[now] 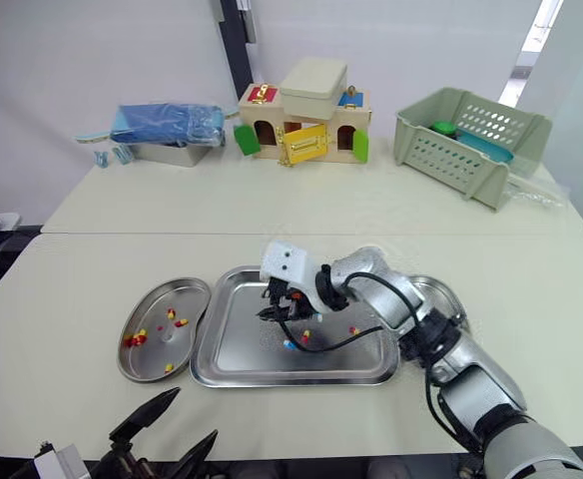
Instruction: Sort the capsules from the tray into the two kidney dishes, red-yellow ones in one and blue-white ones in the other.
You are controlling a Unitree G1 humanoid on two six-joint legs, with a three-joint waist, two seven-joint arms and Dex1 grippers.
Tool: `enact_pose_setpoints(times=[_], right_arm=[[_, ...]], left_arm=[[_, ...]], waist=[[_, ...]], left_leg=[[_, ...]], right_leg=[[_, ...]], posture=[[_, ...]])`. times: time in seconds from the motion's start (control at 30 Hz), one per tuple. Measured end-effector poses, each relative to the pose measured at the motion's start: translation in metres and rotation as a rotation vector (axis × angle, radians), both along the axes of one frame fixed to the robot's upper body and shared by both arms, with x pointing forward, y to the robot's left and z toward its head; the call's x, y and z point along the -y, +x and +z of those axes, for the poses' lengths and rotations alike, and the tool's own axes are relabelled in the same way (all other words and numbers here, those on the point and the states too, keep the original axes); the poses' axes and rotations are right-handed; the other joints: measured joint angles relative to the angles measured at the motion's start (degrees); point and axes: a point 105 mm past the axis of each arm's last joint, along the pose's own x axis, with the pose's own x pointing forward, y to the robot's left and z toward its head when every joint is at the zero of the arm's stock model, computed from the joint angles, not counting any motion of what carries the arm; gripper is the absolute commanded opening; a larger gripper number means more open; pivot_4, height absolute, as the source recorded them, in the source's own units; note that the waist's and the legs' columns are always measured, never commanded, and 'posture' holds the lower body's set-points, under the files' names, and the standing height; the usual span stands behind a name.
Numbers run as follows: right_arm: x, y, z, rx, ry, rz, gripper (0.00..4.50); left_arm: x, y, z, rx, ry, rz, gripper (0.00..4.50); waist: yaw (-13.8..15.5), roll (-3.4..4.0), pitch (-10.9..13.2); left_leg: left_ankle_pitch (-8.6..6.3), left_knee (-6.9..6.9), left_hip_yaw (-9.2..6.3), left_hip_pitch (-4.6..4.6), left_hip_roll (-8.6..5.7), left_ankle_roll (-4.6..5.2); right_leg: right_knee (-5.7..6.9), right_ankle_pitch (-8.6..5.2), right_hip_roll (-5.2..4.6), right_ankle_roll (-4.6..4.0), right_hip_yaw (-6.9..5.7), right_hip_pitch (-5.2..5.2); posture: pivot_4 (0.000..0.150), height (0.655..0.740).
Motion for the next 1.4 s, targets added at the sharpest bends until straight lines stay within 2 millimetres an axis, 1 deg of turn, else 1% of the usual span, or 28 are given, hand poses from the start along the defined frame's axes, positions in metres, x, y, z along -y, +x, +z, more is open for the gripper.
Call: enact_pose_setpoints(times=[0.17, 0.3, 0.47, 0.6, 0.7, 0.73, 0.83, 0.97, 1.4], right_arm=[[-0.003, 0.012, -0.011, 0.023, -0.031, -0.009, 2.03], [-0.004, 0.015, -0.02, 0.018, -0.046, -0.007, 2.03], [-0.008, 0.015, -0.026, 0.028, -0.066, 0.016, 2.03], [-0.006, 0.019, -0.034, 0.031, -0.095, 0.008, 2.03], [-0.006, 0.019, -0.036, 0.044, -0.105, 0.019, 2.03], [-0.006, 0.019, -0.036, 0.05, -0.109, 0.023, 1.7], [-0.008, 0.018, -0.035, 0.055, -0.109, 0.035, 1.07], [-0.007, 0.018, -0.036, 0.058, -0.116, 0.038, 0.07], [-0.007, 0.013, -0.036, 0.023, -0.103, 0.057, 0.03]], left_arm=[[-0.001, -0.001, 0.002, -0.005, 0.007, 0.015, 4.5], [-0.001, 0.0, 0.004, 0.001, 0.007, 0.02, 4.5], [0.0, 0.0, 0.004, -0.007, 0.009, 0.02, 4.5], [-0.001, -0.001, 0.003, -0.014, 0.013, 0.024, 4.5], [-0.001, -0.001, 0.003, -0.018, 0.013, 0.025, 4.5], [0.0, -0.001, 0.004, -0.018, 0.014, 0.023, 4.5], [0.0, -0.001, 0.006, -0.012, 0.018, 0.02, 4.5], [0.0, 0.0, 0.006, -0.015, 0.019, 0.028, 4.5], [-0.002, 0.003, 0.01, 0.023, 0.009, 0.073, 4.5]], waist=[[-0.3, 0.0, 0.0], [-0.4, 0.01, 0.0], [-0.5, 0.02, 0.0], [-0.5, 0.02, 0.0], [-0.5, 0.02, 0.0], [-0.5, 0.02, 0.0], [-0.5, 0.02, 0.0], [-0.5, 0.02, 0.0], [-0.5, 0.02, 0.0]], left_leg=[[0.0, -0.03, 0.01, 0.0, 0.0, 0.0], [0.0, -0.04, 0.02, -0.01, 0.0, 0.0], [0.0, -0.05, 0.03, -0.01, 0.0, 0.0], [0.0, -0.05, 0.03, -0.01, 0.0, 0.0], [0.0, -0.05, 0.03, -0.01, 0.0, 0.0], [0.0, -0.05, 0.03, -0.01, 0.0, 0.0], [0.0, -0.06, 0.03, -0.01, 0.0, 0.0], [0.0, -0.06, 0.03, -0.01, 0.0, 0.0], [0.0, -0.06, 0.04, -0.01, 0.0, 0.0]], right_leg=[[0.0, 0.0, 0.01, 0.0, 0.02, -0.05], [0.01, 0.0, 0.0, 0.0, 0.02, -0.06], [0.01, 0.0, 0.01, 0.0, 0.04, -0.07], [0.01, 0.0, 0.01, -0.01, 0.04, -0.08], [0.01, 0.0, 0.01, 0.0, 0.04, -0.08], [0.01, 0.0, 0.01, -0.01, 0.05, -0.08], [0.01, 0.0, 0.01, -0.01, 0.05, -0.08], [0.01, 0.0, 0.01, -0.01, 0.05, -0.08], [0.01, 0.0, 0.01, -0.01, 0.06, -0.09]], posture=[[0.15, 0.74], [0.15, 0.74], [0.15, 0.74], [0.15, 0.74], [0.15, 0.74], [0.15, 0.74], [0.15, 0.74], [0.15, 0.74], [0.15, 0.74]])
